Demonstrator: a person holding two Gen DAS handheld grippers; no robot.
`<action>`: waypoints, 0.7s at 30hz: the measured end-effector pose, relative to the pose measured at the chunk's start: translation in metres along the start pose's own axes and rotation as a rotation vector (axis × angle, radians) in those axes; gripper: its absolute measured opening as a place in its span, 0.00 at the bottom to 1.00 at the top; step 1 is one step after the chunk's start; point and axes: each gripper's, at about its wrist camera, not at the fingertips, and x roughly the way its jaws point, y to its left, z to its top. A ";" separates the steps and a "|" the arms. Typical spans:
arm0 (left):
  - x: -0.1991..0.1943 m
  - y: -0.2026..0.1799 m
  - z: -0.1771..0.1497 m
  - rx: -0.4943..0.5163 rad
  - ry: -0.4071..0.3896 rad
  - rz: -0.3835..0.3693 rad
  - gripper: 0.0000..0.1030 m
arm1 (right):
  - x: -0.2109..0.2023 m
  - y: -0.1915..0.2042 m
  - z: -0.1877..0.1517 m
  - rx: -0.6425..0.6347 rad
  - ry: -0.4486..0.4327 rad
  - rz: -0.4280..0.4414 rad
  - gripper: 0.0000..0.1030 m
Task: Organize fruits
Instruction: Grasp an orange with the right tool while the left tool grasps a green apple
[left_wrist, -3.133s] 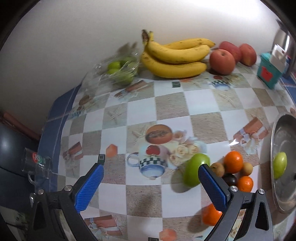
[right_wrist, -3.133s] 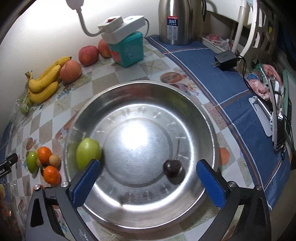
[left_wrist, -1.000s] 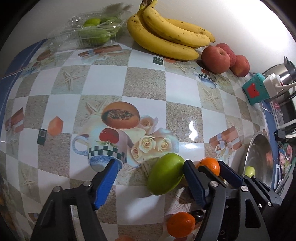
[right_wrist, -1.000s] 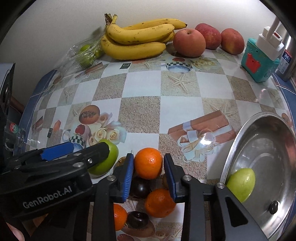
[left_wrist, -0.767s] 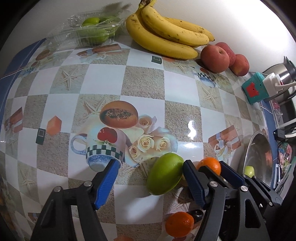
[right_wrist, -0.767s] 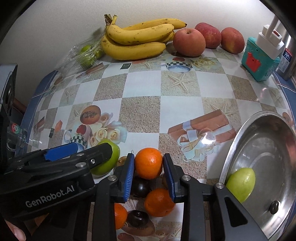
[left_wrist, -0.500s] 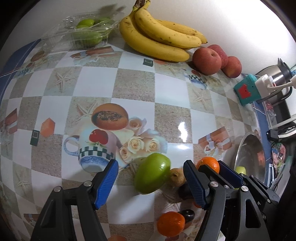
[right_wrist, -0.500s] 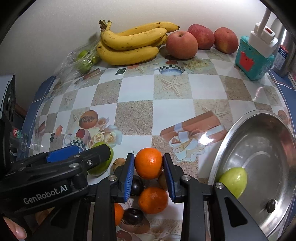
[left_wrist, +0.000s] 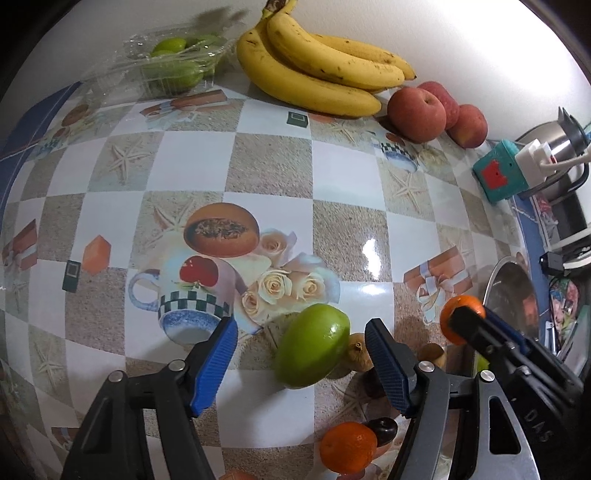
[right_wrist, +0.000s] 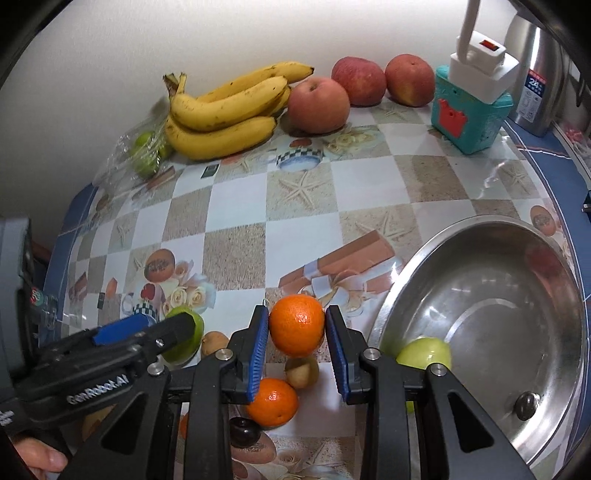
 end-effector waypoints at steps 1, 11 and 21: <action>0.001 -0.001 0.000 0.007 0.003 0.006 0.66 | -0.001 -0.001 0.000 0.003 -0.002 0.001 0.32; 0.006 -0.008 -0.003 0.035 0.025 -0.006 0.43 | -0.002 -0.001 -0.001 0.014 -0.006 0.012 0.32; 0.001 -0.002 -0.001 0.014 0.014 -0.010 0.42 | -0.005 -0.002 -0.001 0.028 -0.011 0.021 0.32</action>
